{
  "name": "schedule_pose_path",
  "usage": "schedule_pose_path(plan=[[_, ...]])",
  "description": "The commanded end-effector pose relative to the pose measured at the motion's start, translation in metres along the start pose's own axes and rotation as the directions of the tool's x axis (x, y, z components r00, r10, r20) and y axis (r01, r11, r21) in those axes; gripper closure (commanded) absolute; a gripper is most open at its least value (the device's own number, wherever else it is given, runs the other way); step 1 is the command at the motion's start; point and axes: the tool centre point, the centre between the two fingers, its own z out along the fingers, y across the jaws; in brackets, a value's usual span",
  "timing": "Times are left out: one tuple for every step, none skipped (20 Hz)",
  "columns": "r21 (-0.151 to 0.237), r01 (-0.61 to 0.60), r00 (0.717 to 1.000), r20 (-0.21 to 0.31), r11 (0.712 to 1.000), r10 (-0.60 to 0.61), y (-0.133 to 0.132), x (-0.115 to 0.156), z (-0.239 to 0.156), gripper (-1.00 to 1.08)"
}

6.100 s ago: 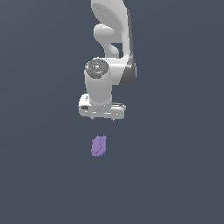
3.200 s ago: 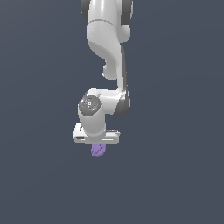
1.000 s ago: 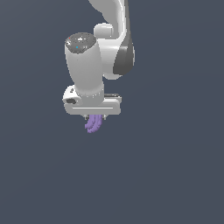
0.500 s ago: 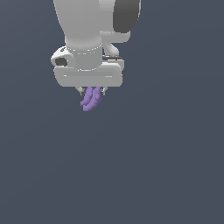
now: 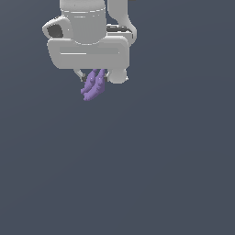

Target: Pick up the object and move it to a goal position.

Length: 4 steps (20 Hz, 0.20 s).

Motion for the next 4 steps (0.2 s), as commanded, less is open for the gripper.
schedule_pose_path(plan=[[0.000, 0.000, 1.000, 0.001, 1.000, 0.000, 0.0000, -0.0015, -0.0069, 1.08], [0.000, 0.000, 1.000, 0.001, 1.000, 0.000, 0.0000, -0.0018, -0.0083, 1.08], [0.000, 0.000, 1.000, 0.001, 1.000, 0.000, 0.0000, -0.0019, -0.0092, 1.08], [0.000, 0.000, 1.000, 0.001, 1.000, 0.000, 0.0000, -0.0019, -0.0095, 1.08]])
